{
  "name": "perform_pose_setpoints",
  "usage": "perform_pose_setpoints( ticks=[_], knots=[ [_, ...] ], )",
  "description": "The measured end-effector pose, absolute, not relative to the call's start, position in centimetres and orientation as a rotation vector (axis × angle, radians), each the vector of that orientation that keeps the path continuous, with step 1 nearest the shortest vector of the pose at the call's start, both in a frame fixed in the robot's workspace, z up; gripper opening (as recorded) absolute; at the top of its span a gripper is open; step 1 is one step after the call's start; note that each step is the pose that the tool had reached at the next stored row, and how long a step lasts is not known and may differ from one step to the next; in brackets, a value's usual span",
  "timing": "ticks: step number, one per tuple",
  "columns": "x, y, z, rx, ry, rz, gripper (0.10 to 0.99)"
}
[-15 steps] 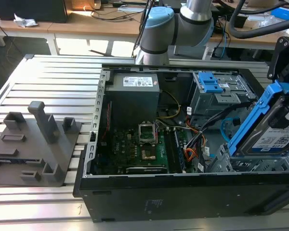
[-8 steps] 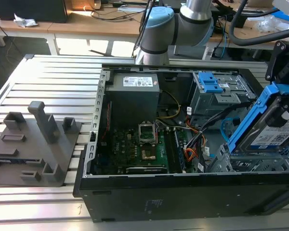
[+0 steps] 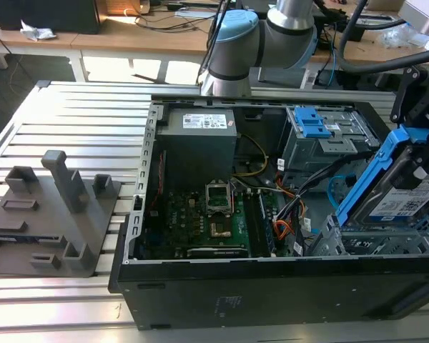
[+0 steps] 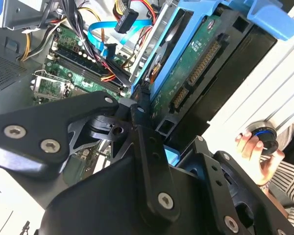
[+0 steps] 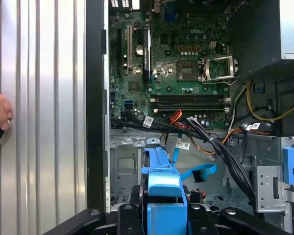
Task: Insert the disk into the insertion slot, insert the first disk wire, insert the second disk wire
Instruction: 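Insert the disk into the insertion slot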
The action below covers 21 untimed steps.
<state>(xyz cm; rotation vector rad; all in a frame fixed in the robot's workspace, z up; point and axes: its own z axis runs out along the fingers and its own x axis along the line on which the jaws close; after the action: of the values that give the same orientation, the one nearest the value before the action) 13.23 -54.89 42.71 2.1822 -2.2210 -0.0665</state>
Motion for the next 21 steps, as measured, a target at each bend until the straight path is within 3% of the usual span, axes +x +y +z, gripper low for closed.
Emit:
perform_pose_setpoints(
  ticks=[21],
  knots=[
    [13.2,-54.9,38.7,2.179,-2.218,-0.072,0.361]
  ],
)
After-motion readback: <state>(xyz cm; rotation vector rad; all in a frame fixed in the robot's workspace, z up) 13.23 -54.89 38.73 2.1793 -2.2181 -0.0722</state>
